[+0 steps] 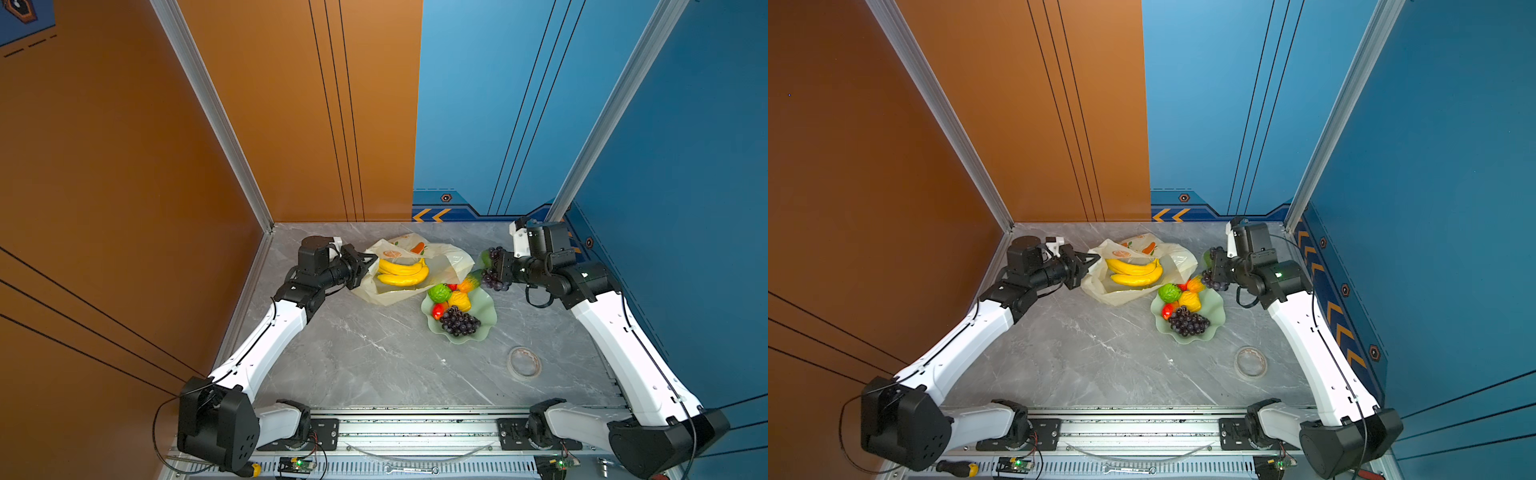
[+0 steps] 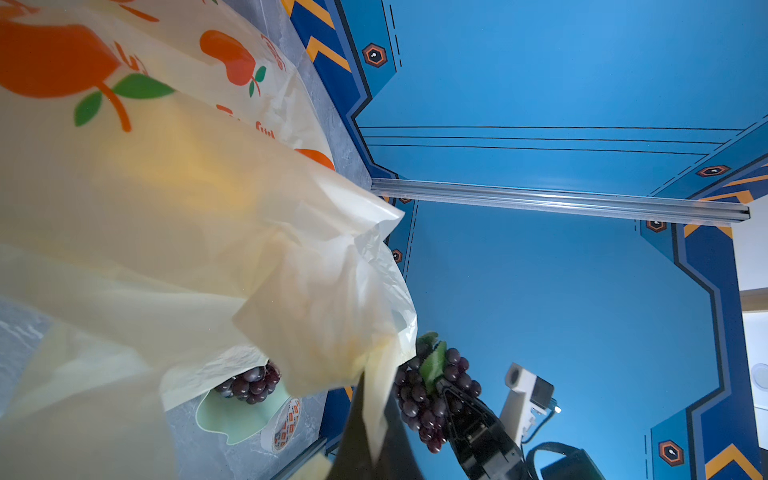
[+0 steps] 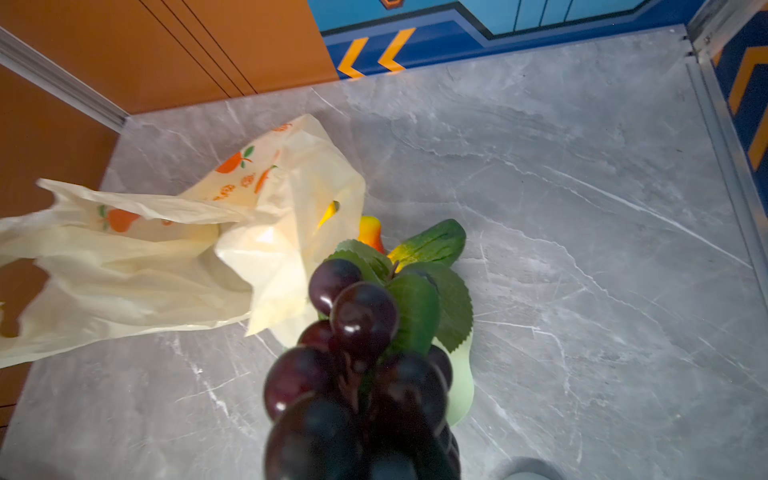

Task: Place the fruits into the plastic bag
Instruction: 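Lift the grapes with the right gripper and carry them toward the bag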

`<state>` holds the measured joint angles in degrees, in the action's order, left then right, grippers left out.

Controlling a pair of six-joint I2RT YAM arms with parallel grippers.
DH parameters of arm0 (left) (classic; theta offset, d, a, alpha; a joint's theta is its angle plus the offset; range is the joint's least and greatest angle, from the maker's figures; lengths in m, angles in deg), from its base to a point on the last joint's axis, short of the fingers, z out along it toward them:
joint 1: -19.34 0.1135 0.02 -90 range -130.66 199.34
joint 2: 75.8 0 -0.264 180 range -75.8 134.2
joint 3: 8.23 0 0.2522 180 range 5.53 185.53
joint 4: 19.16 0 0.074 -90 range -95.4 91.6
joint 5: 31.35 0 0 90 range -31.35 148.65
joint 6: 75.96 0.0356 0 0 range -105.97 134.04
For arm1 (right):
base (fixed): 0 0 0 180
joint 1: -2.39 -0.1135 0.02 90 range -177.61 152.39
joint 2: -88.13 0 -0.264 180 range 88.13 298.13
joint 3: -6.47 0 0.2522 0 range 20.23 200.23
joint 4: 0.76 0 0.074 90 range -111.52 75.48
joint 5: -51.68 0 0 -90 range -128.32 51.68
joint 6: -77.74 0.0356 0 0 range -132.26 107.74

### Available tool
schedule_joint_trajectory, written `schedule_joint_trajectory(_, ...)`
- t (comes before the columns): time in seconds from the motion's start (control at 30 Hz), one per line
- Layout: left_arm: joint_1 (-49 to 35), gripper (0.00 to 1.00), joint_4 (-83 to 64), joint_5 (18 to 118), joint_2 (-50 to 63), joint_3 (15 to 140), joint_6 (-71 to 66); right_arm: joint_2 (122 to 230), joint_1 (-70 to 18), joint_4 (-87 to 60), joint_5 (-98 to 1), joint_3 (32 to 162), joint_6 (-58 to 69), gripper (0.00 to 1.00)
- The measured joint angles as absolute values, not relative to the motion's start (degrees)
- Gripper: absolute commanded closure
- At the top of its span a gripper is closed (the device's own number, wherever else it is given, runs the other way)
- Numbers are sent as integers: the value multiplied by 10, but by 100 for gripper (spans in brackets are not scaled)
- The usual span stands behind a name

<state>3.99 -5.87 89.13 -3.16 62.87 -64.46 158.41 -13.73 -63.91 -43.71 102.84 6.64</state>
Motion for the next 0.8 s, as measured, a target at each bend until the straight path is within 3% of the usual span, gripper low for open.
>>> schedule_joint_trajectory(0.4,31,100,-61,891,-11,649,-645,1580,-170,-619,-559,1129,114,80)
schedule_joint_trajectory(0.8,28,100,-60,892,-11,650,-645,1634,-251,-463,-643,1087,228,80)
